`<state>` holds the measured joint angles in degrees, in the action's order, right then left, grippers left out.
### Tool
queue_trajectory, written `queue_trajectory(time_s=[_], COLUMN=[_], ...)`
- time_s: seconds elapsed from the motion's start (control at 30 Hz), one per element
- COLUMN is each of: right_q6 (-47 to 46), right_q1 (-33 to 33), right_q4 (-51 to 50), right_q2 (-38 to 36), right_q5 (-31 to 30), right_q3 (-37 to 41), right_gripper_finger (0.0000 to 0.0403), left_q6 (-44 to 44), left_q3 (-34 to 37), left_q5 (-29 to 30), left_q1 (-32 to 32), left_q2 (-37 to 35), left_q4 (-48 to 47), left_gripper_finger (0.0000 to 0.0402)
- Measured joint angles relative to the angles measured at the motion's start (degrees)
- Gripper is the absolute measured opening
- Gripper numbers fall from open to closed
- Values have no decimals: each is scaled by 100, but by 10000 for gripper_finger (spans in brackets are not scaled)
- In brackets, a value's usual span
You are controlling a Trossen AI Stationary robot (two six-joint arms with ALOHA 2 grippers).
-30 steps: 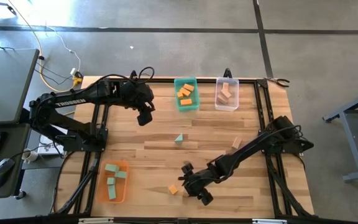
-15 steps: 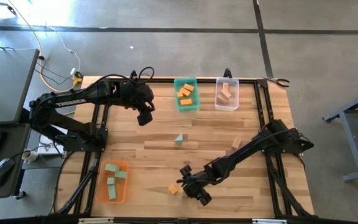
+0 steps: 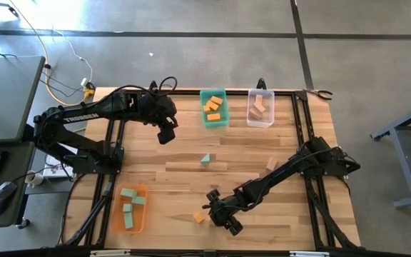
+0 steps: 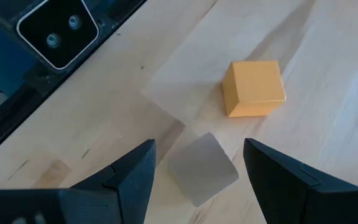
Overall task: Sort & place blocks by color
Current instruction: Put the brown block into the transparent bin
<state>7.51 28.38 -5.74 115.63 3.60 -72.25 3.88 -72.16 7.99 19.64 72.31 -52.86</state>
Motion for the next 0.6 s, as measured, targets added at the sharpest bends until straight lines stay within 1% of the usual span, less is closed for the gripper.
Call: queue_trajectory(time_s=[0.07, 0.2, 0.27, 0.5, 0.6], right_q6=[-8, -189, -212, -236, -237], right_q1=[-3, -26, -26, -26, -26], right_q4=[27, 194, 220, 408, 298], right_q2=[14, 288, 385, 380, 380], right_q5=[2, 144, 72, -37, -37], right_q3=[0, -2, 4, 0, 0], right_gripper_finger=[232, 232, 232, 231, 218], left_q6=[0, 0, 0, 0, 0], left_q3=[0, 0, 0, 0, 0], left_q5=[0, 1, 2, 13, 17], left_q1=[-2, 0, -1, -2, -2], left_q2=[0, 0, 0, 0, 0], left_q4=[0, 0, -4, 0, 0], left_gripper_finger=[204, 205, 204, 204, 204])
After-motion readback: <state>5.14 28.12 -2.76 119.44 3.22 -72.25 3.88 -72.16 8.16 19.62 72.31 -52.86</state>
